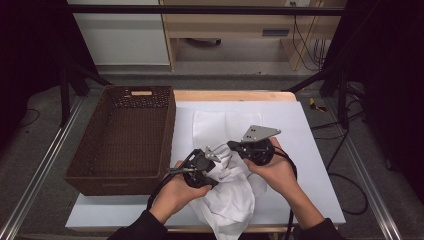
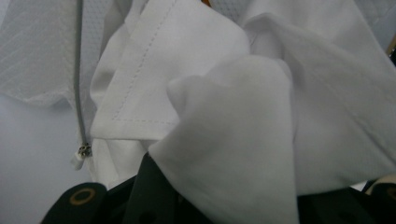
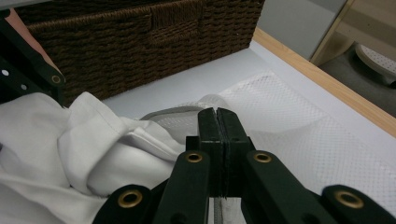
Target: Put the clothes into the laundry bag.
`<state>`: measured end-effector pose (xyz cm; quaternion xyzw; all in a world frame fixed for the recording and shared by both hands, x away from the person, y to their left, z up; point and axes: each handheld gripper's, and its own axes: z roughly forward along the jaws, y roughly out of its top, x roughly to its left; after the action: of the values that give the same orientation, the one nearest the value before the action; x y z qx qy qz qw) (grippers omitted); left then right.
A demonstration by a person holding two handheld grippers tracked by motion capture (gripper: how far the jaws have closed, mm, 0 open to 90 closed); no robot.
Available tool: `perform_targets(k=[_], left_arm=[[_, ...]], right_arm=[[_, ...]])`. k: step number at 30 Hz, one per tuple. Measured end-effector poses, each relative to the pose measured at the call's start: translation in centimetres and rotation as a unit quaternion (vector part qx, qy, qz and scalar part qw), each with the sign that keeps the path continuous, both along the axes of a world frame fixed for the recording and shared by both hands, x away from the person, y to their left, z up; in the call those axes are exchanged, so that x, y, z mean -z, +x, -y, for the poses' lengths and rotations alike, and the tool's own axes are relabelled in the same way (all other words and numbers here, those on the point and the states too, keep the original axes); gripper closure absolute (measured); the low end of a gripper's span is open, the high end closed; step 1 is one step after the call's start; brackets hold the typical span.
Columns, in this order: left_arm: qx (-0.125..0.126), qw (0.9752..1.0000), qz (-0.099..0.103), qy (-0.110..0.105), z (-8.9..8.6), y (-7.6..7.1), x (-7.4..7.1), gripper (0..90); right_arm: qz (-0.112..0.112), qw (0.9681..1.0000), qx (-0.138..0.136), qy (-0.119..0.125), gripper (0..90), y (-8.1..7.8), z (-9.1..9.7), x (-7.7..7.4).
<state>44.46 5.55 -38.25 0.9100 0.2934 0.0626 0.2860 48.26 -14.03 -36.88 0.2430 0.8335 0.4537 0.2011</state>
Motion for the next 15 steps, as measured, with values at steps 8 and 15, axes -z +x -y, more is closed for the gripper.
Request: perform_targets(k=[8,15], left_arm=[[0.003,0.9991,0.0,-0.041,1.1,0.8,0.3,67.3],[-0.009,0.9981,0.006,-0.061,2.1,2.1,1.5,67.1]], right_arm=[[-0.003,0.9999,-0.004,0.011,90.0,0.0,0.1,-0.1],[-0.008,0.9998,-0.007,0.019,90.0,-0.2,0.4,0.1]])
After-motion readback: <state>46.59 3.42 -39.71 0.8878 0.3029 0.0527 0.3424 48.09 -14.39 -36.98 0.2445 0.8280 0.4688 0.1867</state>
